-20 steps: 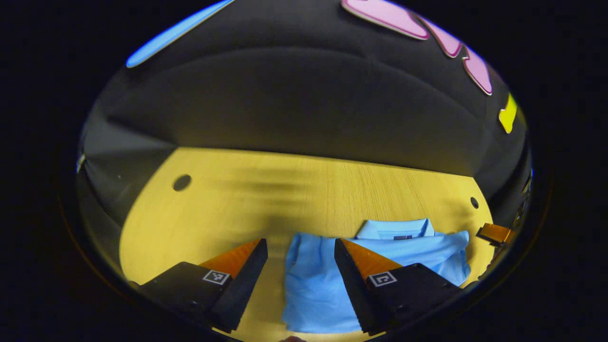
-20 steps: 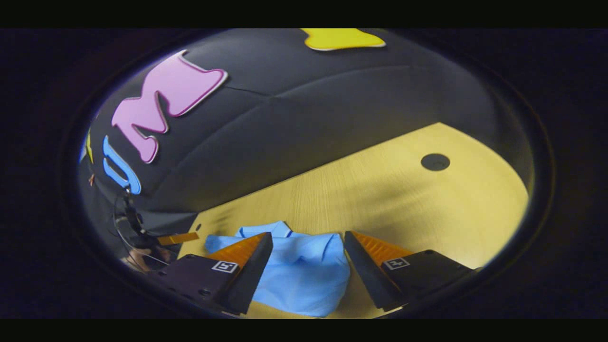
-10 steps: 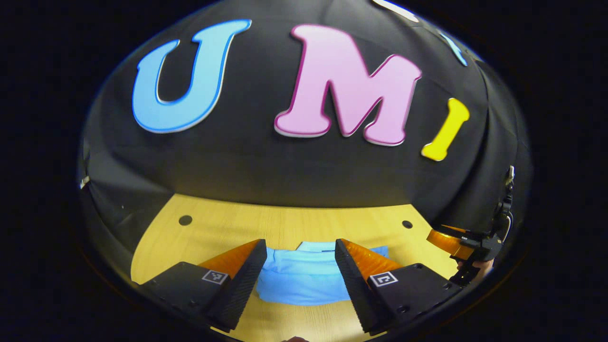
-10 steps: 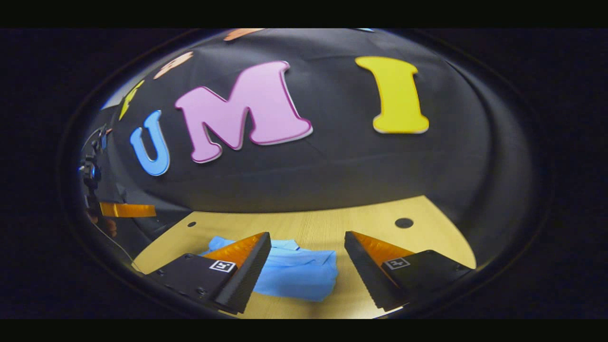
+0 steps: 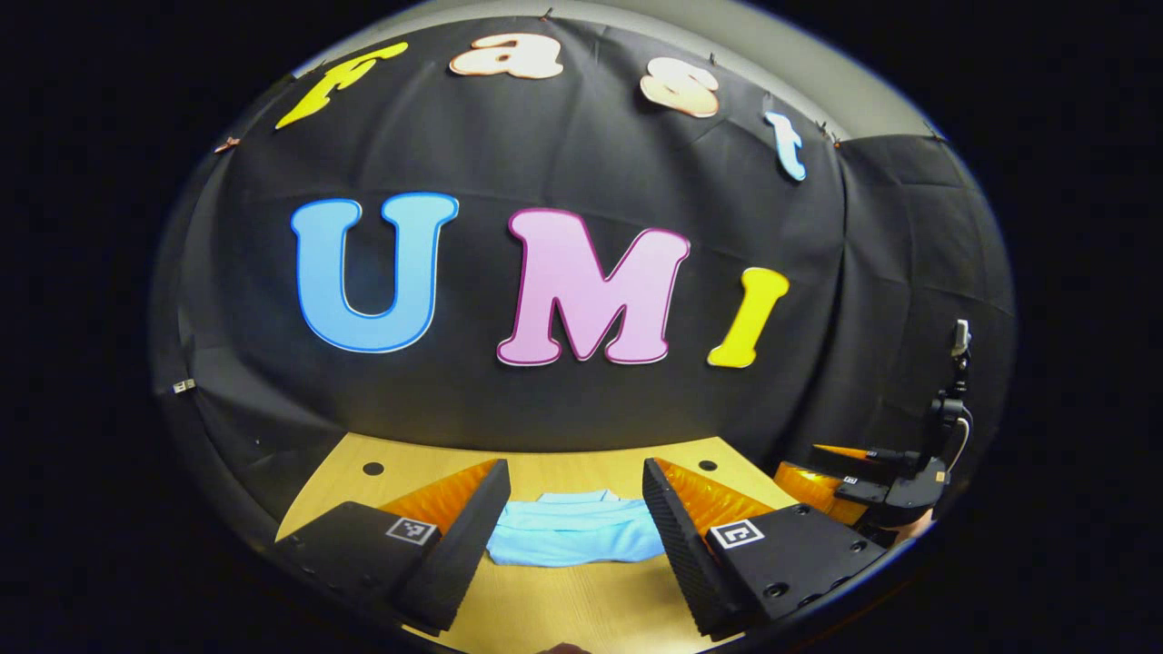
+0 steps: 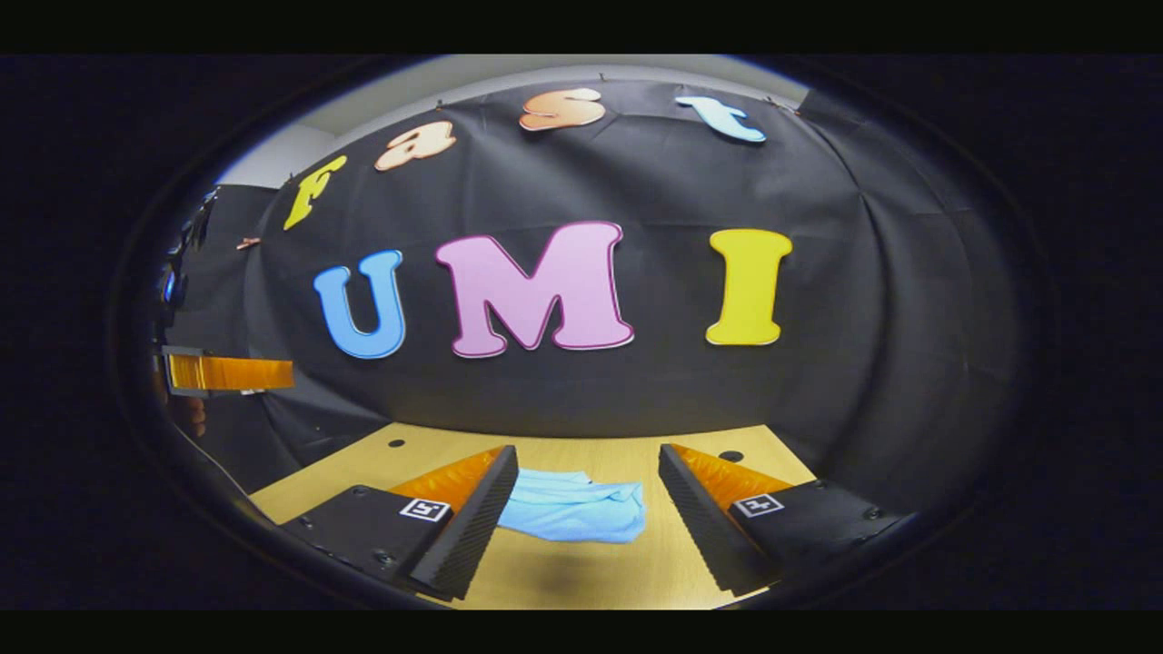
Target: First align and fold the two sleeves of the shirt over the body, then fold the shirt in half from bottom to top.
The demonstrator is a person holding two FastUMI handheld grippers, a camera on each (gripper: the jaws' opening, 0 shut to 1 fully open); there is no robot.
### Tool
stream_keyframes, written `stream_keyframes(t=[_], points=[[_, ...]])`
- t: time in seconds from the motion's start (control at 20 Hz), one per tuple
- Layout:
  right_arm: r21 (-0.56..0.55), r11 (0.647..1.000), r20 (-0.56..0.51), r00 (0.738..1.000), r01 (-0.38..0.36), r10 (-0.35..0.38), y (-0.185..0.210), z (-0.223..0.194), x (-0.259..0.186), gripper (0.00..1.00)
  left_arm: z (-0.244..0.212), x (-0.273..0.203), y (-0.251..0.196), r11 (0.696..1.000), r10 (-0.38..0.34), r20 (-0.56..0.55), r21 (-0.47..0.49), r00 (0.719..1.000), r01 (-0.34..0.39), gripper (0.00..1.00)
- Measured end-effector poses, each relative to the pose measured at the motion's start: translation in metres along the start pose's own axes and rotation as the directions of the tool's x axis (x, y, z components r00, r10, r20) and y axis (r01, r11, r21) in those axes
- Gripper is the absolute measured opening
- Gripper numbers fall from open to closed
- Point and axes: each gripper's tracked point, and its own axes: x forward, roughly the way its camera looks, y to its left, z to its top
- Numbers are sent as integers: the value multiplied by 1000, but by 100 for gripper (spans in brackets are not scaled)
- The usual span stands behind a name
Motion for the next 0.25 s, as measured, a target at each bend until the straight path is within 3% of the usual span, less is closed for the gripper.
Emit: stream_keyframes(t=[0.25], points=[[-42,998,113,993,39,-34,30,51,-76,96,11,-80,0,998,25,85,56,996,-30,94]])
